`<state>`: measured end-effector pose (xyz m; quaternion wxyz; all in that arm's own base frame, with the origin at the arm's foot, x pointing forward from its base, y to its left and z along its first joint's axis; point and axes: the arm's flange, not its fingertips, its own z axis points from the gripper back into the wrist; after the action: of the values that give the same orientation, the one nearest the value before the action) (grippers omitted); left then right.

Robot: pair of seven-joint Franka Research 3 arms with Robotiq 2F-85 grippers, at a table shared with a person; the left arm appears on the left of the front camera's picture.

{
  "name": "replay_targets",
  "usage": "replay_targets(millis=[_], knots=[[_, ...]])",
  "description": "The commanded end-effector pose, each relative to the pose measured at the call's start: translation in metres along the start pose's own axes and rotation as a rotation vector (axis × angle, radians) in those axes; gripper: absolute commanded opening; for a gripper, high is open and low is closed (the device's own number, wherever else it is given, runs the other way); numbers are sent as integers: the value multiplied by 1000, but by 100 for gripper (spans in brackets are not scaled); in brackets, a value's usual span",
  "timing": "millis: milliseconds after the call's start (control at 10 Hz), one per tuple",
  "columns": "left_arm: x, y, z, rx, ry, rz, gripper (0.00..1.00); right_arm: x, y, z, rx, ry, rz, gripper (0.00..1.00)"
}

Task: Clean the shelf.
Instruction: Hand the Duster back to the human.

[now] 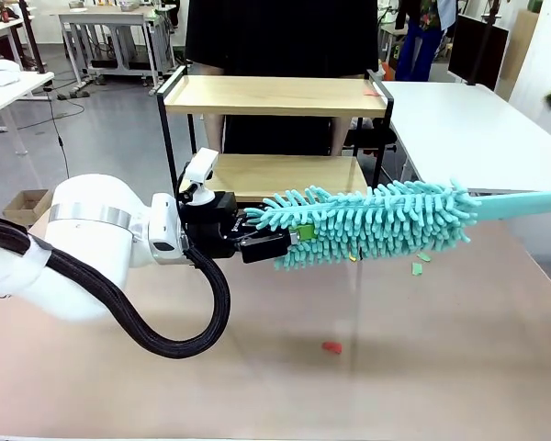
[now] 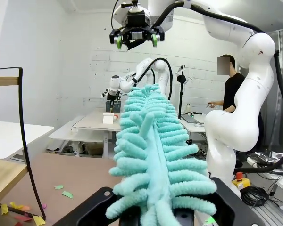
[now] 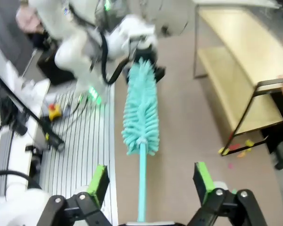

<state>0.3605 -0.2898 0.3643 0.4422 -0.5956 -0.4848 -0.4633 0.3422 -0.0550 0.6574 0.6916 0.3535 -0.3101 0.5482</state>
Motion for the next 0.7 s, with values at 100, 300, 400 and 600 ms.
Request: replay_targets(millis=[100, 300, 400, 600], knots=[[2, -1, -1, -6, -2, -9, 0, -19, 8, 42, -149, -270, -90, 100], [2, -1, -1, -6, -2, -9, 0, -34, 5, 57, -181, -320, -133, 100], [2, -1, -1, -6, -2, -9, 0, -27, 9, 65, -151, -258, -93, 100], [16, -3, 6, 47, 22, -35, 17, -27, 9, 65, -151, -258, -93, 100]])
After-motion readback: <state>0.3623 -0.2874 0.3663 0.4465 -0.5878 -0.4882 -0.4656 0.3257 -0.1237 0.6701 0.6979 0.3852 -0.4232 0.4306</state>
